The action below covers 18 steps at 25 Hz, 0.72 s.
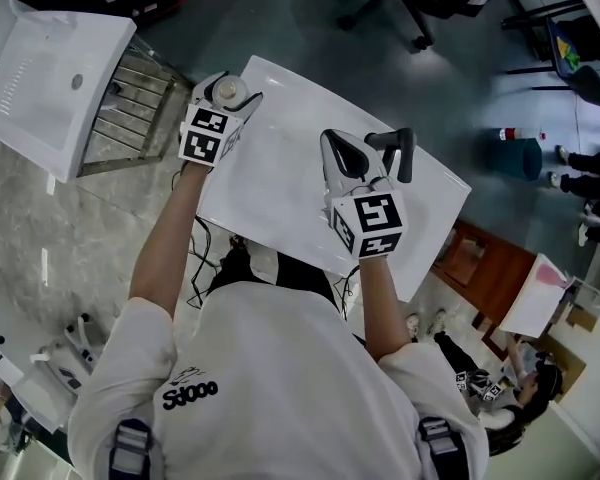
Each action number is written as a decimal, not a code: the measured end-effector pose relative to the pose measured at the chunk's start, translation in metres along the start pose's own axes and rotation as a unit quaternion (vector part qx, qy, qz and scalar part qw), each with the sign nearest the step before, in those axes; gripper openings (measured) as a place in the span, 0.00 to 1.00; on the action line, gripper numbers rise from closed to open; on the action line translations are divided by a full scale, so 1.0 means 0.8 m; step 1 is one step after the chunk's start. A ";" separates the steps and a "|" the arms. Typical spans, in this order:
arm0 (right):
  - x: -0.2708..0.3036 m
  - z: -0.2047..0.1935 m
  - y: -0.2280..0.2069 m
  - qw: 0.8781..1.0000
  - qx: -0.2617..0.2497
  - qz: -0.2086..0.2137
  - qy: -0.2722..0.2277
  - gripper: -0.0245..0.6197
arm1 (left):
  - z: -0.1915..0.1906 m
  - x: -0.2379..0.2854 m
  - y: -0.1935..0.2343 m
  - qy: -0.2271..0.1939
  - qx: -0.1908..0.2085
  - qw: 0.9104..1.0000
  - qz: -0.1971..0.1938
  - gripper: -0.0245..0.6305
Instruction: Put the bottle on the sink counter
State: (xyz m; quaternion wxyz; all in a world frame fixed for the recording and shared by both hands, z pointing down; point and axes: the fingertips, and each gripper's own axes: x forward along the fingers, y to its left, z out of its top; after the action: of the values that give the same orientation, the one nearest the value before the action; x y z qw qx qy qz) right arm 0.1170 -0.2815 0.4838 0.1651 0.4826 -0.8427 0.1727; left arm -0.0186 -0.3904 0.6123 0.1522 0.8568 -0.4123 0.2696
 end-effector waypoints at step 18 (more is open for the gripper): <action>0.006 -0.027 -0.013 0.999 0.026 -0.011 0.028 0.05 | -0.027 0.061 0.010 0.002 -0.003 1.000 0.023 0.56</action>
State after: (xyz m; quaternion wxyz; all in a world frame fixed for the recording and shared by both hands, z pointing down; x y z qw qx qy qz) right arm 0.1261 -0.2805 0.5061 0.1779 0.4911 -0.8275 0.2057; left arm -0.0069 -0.4155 0.6586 0.1491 0.8460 -0.4324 0.2740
